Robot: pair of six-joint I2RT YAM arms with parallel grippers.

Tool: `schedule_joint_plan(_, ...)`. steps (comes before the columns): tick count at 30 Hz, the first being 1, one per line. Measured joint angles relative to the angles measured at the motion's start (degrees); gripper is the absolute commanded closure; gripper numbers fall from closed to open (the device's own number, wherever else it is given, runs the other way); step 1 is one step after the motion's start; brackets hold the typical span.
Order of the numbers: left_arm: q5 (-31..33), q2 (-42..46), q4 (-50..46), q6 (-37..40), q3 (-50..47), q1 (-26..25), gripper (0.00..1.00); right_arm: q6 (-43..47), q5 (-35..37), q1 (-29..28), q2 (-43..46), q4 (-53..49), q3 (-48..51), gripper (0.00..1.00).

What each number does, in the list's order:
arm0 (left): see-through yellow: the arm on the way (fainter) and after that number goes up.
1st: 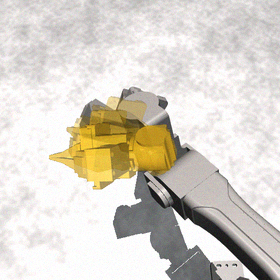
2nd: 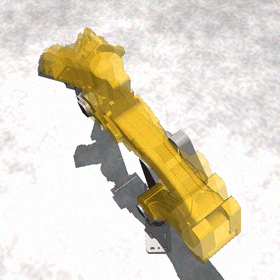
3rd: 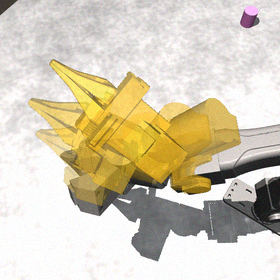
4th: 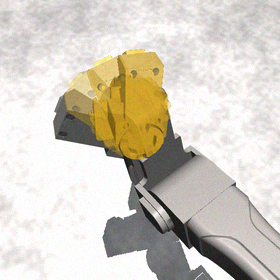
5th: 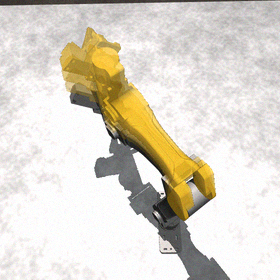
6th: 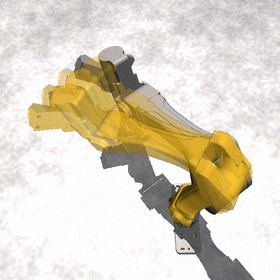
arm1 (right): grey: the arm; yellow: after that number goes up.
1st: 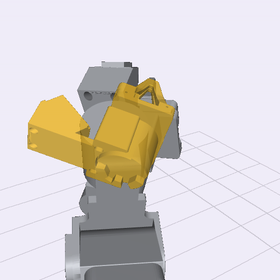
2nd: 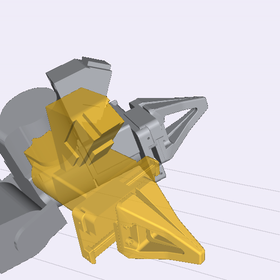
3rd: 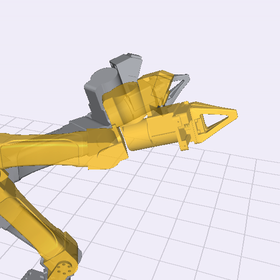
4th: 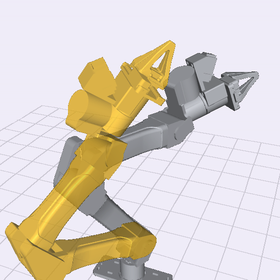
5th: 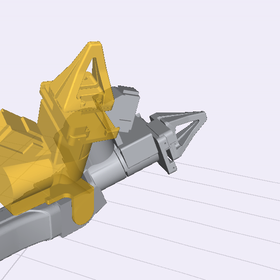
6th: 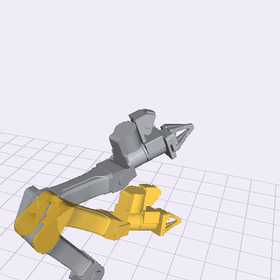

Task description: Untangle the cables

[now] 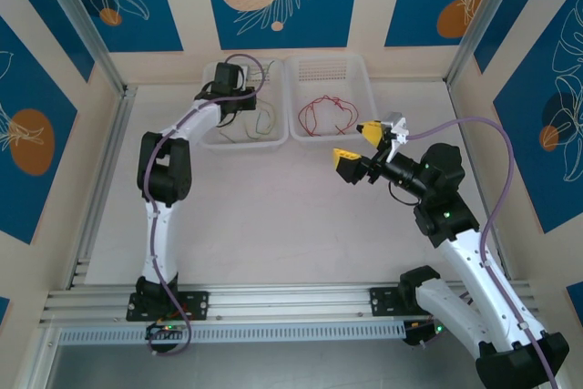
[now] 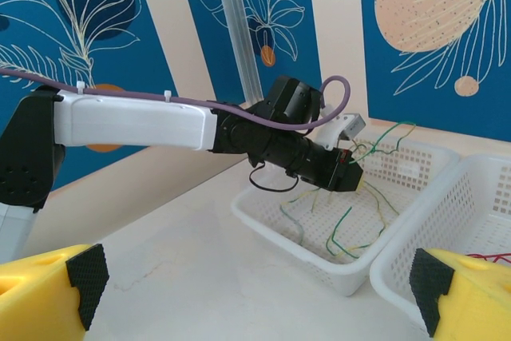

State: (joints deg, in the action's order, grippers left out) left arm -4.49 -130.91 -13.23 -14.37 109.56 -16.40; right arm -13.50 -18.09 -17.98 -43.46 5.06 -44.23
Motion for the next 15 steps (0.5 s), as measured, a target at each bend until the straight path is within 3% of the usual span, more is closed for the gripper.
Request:
schedule_joint_plan(3,1.68,0.02,-1.31,0.63,0.02,-0.22,0.61,0.02,0.13,0.0,0.02,-0.04,0.0,0.0)
schedule_joint_plan(8,5.25,1.9,-4.44,2.51,-0.24,-1.22,0.52,0.09,0.2,0.0,0.17,-0.37,0.0,0.0)
schedule_joint_plan(15,8.72,13.38,-6.1,2.86,-4.87,-2.27,0.35,0.46,0.59,0.0,0.15,-0.37,0.0,0.01)
